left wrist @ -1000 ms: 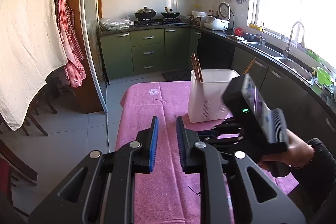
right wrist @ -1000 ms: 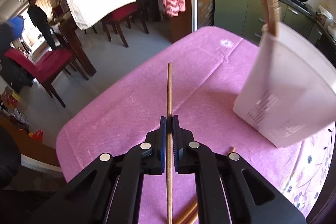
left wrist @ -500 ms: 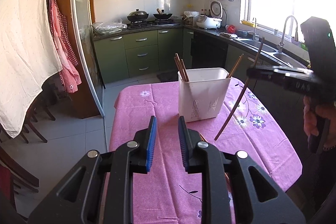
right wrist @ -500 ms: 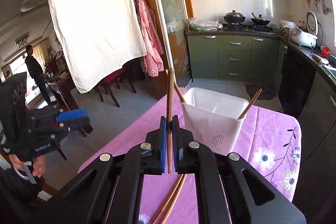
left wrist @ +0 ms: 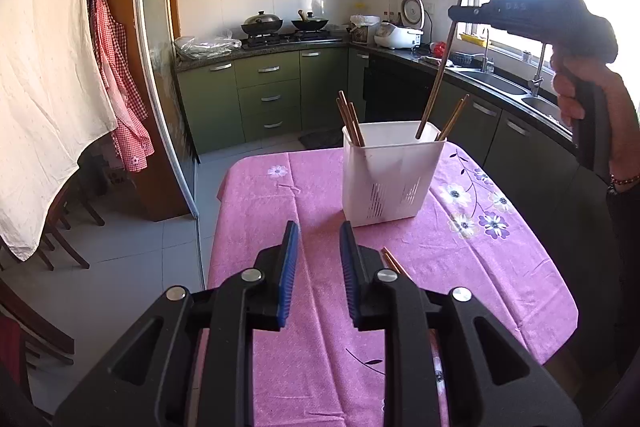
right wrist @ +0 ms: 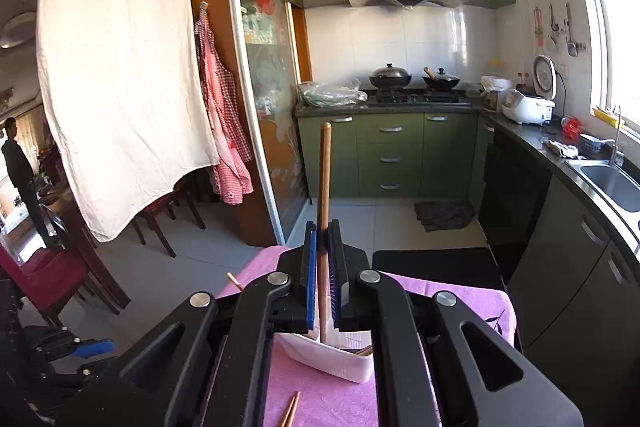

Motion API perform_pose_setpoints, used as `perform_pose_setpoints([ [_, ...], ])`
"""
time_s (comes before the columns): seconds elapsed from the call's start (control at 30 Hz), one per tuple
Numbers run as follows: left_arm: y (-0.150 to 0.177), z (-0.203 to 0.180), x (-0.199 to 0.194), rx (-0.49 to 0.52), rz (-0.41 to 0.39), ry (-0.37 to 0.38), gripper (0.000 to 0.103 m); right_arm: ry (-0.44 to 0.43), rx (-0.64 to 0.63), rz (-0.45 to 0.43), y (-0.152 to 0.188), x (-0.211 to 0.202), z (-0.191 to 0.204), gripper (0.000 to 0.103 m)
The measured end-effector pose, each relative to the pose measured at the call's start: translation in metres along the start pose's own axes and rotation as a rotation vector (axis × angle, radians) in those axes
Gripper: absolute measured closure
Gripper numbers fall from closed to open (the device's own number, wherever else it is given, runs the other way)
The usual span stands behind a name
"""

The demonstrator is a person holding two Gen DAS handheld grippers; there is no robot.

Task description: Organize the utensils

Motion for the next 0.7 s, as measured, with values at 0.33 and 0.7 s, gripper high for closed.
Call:
perform_pose_setpoints([
  [0.33,0.008,-0.001,0.007,0.001,0.033,-0.009,0.082,0.048,-0.047,0.103,0.054,0.062,0.004,0.092],
  [0.7,0.029,-0.043,0.042,0.008,0.114,0.051,0.079,0.067,-0.083,0.047,0.144,-0.060,-0.001,0.074],
])
Point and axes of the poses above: each gripper's, at about its wrist camera, not at the fingertips, and x roughly the way its jaws point, z to its left, y to its underside, the point moved 10 cm from there along x, roughly the way its jaws point, and after that the axes turned 13 degrees about y, right-handed, at the moved point
